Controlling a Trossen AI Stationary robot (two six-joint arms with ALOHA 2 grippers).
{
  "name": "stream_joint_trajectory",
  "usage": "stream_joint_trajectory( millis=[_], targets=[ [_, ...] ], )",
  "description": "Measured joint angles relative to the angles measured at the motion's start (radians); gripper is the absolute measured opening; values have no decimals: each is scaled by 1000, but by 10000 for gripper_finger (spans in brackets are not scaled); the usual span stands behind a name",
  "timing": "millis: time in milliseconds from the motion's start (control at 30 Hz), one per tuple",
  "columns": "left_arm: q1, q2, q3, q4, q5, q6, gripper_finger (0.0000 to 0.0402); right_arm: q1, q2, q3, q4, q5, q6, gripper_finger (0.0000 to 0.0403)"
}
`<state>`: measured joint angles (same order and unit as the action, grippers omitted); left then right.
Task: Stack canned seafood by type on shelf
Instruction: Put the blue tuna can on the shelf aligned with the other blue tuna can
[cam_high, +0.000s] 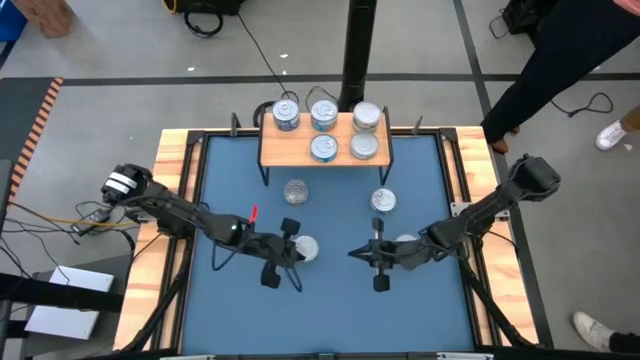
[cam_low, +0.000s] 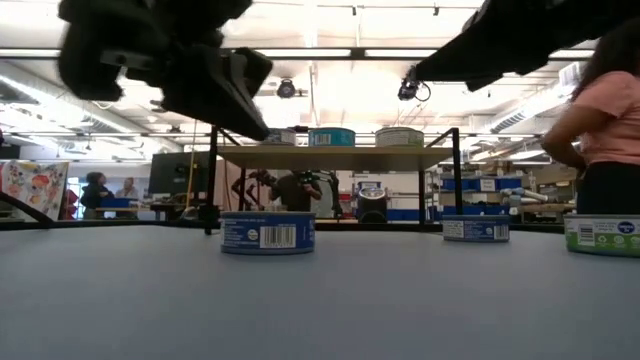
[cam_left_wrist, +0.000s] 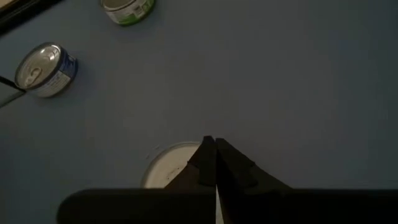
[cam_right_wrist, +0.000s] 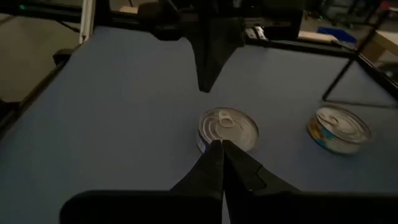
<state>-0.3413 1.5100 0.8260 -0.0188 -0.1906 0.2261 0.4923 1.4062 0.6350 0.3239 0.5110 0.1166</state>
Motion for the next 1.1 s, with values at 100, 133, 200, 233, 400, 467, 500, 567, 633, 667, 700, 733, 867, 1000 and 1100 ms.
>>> stream_joint_trajectory(
  millis=[100, 133, 200, 233, 400, 467, 500, 567, 633, 667, 700, 733, 867, 1000, 1100],
  targets=[
    [-19, -34, -47, 35, 0, -32, 0, -17, 45, 0, 77, -31, -32, 8],
    [-27, -44, -62, 47, 0, -40, 0, -22, 57, 0, 95, -40, -38, 7],
    [-46, -70, -94, 81, 0, -48, 0, -31, 82, 6, 115, -58, -41, 6],
    [-55, -84, -108, 97, 0, -50, 0, -34, 94, 17, 113, -61, -41, 6],
    [-88, -141, -162, 129, 0, -81, 0, -39, 172, 90, 106, -68, -77, 7],
    [-100, -152, -167, 105, -3, -99, 1, -39, 198, 120, 100, -68, -96, 6],
    [-107, -152, -167, 93, -2, -103, 1, -39, 209, 133, 94, -69, -101, 6],
    [-124, -152, -168, 53, -2, -104, 5, -39, 229, 157, 79, -69, -111, 7],
    [-137, -146, -169, 39, -2, -103, 10, -39, 240, 171, 60, -69, -113, 7],
    [-141, -144, -169, 31, -1, -103, 13, -39, 245, 178, 61, -69, -113, 7],
    [-145, -143, -169, 19, -2, -102, 17, -39, 245, 180, 62, -69, -113, 7],
    [-148, -143, -169, 14, -3, -102, 21, -39, 245, 180, 60, -69, -112, 7],
    [-161, -143, -168, 13, -36, -100, 41, -39, 245, 180, 61, -68, -112, 7],
    [-165, -143, -168, 16, -50, -84, 71, -43, 245, 180, 55, -68, -99, 8],
    [-165, -143, -168, 17, -74, -74, 94, -44, 245, 180, 56, -68, -95, 8]
  ],
)
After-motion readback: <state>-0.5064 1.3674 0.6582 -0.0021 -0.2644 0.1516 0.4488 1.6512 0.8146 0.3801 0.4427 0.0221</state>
